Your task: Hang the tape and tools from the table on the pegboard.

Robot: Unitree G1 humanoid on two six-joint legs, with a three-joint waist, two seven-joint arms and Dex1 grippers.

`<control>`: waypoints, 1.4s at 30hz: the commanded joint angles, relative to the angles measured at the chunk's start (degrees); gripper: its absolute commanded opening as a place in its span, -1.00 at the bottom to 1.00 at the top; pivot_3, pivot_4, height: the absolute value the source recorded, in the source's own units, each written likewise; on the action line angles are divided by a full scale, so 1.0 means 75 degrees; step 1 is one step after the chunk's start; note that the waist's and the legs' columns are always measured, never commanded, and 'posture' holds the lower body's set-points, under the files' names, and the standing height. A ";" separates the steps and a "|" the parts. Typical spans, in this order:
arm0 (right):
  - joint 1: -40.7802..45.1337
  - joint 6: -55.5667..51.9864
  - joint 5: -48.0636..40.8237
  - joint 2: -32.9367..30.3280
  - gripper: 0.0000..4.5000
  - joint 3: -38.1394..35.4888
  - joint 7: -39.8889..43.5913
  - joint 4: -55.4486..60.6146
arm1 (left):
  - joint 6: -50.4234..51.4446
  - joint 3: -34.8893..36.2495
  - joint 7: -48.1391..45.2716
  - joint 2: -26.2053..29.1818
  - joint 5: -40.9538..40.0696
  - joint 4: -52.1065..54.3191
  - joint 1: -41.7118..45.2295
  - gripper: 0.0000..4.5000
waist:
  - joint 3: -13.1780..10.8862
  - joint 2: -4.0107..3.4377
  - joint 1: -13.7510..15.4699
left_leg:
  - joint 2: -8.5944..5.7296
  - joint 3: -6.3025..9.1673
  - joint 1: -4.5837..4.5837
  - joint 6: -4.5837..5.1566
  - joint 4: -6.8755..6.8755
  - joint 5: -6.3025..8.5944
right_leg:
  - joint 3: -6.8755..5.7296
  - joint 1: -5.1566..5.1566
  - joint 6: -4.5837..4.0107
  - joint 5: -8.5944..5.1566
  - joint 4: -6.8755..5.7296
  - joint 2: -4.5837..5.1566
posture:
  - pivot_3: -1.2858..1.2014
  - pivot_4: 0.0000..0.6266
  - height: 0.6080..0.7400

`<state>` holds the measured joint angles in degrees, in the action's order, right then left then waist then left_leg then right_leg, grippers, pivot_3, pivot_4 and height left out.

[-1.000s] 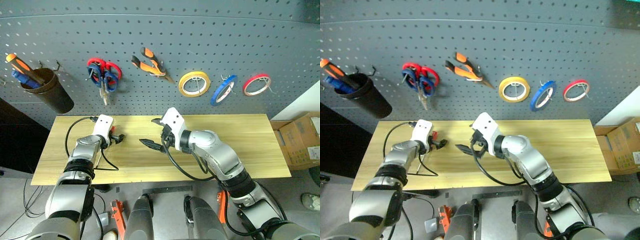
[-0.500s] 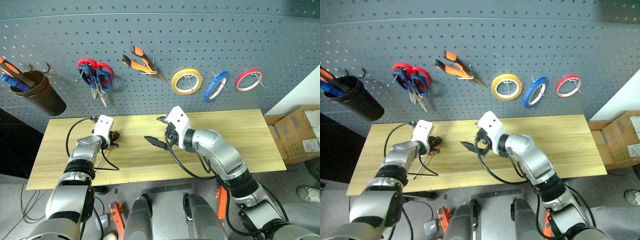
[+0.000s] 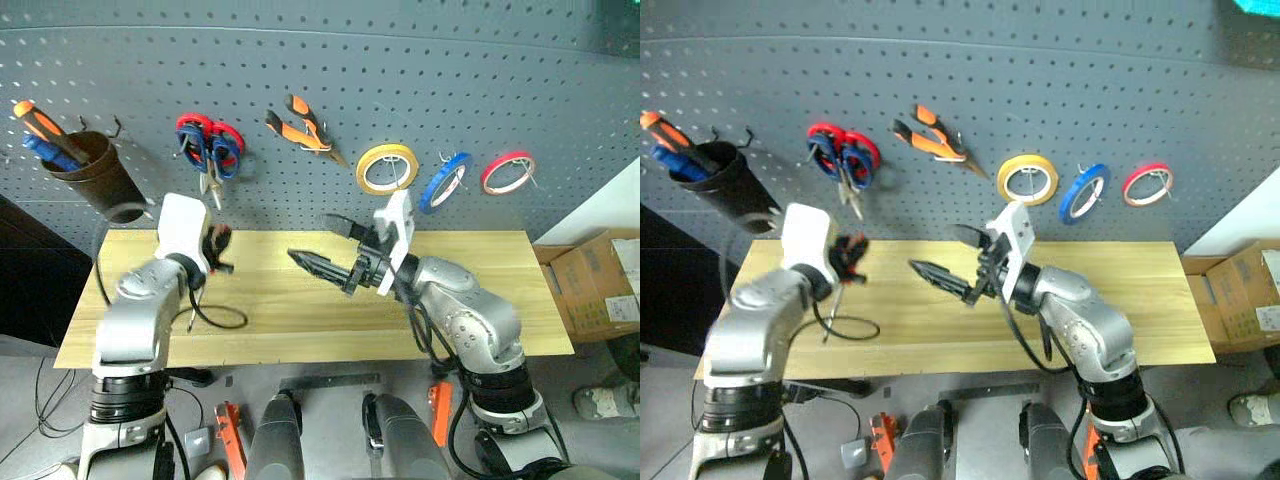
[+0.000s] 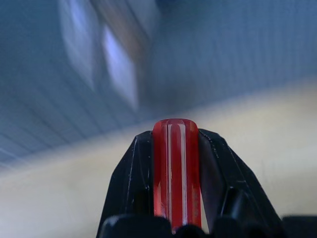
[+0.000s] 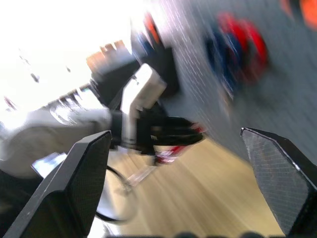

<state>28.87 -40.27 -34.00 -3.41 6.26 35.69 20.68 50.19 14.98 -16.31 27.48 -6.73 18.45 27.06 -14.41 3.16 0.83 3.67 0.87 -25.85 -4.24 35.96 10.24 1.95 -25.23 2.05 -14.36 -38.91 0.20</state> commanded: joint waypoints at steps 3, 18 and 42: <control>0.0519 0.0023 -0.0691 0.0207 1.00 -0.0325 -0.0151 -0.0038 | -0.0604 0.0607 0.0860 0.0755 0.0500 0.0298 0.1298 -0.61 | 0.0355 0.0006 0.0091 | 0.0000 0.0000 0.0012 -0.0001 -0.0003 -0.0004 | 0.0001 0.0006 -0.0002 0.0001 0.0002 -0.0007 | 0.25 -0.88 1.00; 0.1294 0.1575 0.0097 0.0768 1.00 -0.0048 -0.0217 -0.1367 | -0.6299 -0.0092 0.0944 0.1899 0.1035 -0.6888 0.5665 -0.61 | 0.0964 0.0072 0.0623 | 0.0005 -0.0042 0.0062 0.0002 -0.0005 -0.0026 | 0.0027 0.0037 -0.0033 0.0026 0.0011 -0.0023 | 0.21 -1.00 1.00; 0.0958 0.1847 0.0543 0.0417 1.00 -0.0107 -0.0863 -0.1087 | -0.8431 0.0389 0.0993 0.1261 0.0156 -1.0916 0.5576 -0.61 | 0.1121 0.0097 0.0477 | 0.0015 -0.0071 0.0146 0.0006 -0.0001 -0.0028 | 0.0043 0.0110 -0.0051 0.0037 -0.0014 -0.0026 | 0.16 -0.99 1.00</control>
<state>35.51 -27.86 -29.91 -0.21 5.78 29.40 10.10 -11.92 17.40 -9.15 36.09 -4.73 -65.50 67.67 -6.01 3.89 4.41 3.79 0.34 -24.75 -4.19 35.97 10.03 2.27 -24.38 1.67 -14.09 -39.00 0.00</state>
